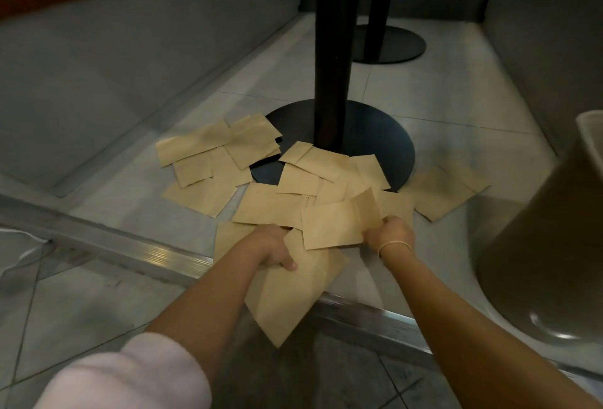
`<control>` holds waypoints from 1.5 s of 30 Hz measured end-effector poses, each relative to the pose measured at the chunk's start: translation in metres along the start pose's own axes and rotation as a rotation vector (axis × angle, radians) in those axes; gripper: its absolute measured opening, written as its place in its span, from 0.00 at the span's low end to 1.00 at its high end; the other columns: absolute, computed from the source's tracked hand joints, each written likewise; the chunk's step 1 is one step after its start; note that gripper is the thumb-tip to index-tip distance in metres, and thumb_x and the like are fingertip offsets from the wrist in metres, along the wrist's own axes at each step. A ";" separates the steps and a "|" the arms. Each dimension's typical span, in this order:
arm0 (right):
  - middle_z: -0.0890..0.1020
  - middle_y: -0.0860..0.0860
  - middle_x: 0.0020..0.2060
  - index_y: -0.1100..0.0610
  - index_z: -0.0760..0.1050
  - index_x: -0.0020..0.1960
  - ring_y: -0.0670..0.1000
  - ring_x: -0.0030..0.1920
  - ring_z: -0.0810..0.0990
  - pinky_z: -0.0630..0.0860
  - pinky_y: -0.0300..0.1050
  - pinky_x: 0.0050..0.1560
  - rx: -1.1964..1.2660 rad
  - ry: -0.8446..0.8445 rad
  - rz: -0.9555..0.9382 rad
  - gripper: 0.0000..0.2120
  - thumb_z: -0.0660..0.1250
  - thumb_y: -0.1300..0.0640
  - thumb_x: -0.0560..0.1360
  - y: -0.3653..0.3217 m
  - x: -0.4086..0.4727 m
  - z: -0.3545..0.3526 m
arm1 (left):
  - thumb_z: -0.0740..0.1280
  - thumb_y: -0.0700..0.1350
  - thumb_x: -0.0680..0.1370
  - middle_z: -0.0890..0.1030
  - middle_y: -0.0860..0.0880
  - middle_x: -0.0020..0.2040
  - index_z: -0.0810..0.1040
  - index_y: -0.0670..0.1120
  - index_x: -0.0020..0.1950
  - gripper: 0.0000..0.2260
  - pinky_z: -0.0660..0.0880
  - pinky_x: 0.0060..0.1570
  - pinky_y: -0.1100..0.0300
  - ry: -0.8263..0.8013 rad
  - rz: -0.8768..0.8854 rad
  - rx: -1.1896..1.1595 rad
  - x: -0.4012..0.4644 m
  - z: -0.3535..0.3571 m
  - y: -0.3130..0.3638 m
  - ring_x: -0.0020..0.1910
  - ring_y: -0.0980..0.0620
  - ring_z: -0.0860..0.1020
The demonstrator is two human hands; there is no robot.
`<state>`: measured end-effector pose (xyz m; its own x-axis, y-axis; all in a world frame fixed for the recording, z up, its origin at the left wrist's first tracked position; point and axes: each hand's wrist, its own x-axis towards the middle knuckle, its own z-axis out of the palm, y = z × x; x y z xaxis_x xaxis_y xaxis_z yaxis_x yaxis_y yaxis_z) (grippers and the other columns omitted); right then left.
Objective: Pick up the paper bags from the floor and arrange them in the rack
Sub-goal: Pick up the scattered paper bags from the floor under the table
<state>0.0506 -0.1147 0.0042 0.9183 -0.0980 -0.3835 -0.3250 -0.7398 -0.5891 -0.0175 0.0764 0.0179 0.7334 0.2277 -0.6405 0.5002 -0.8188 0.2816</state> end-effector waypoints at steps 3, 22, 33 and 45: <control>0.76 0.56 0.46 0.62 0.73 0.57 0.54 0.44 0.72 0.69 0.43 0.43 0.082 0.084 -0.092 0.10 0.60 0.62 0.77 -0.006 -0.006 -0.032 | 0.74 0.51 0.70 0.78 0.46 0.59 0.77 0.42 0.60 0.22 0.72 0.57 0.57 0.042 0.048 0.018 -0.014 -0.010 0.009 0.59 0.47 0.75; 0.74 0.55 0.51 0.61 0.73 0.56 0.49 0.45 0.68 0.63 0.39 0.45 0.192 0.613 -0.538 0.10 0.56 0.62 0.79 -0.062 -0.094 -0.206 | 0.73 0.52 0.71 0.81 0.50 0.50 0.79 0.54 0.43 0.06 0.75 0.53 0.57 0.078 0.338 -0.173 -0.108 -0.061 0.082 0.50 0.50 0.79; 0.74 0.58 0.57 0.59 0.73 0.61 0.58 0.58 0.72 0.69 0.48 0.55 0.255 0.988 -0.475 0.14 0.54 0.64 0.78 -0.055 -0.127 -0.313 | 0.69 0.51 0.75 0.79 0.50 0.50 0.78 0.49 0.55 0.11 0.74 0.48 0.56 0.492 0.613 -0.548 -0.168 -0.106 0.200 0.48 0.50 0.78; 0.67 0.53 0.66 0.51 0.60 0.71 0.56 0.68 0.61 0.63 0.52 0.68 0.058 0.655 -0.444 0.33 0.68 0.59 0.69 -0.028 -0.126 -0.322 | 0.69 0.51 0.75 0.78 0.53 0.41 0.77 0.49 0.45 0.06 0.71 0.39 0.59 0.544 0.829 -0.385 -0.198 -0.088 0.263 0.45 0.52 0.76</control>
<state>0.0164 -0.2956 0.2982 0.9053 -0.1869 0.3815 0.1079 -0.7674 -0.6320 0.0097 -0.1378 0.2821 0.9712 -0.0418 0.2344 -0.2083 -0.6260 0.7515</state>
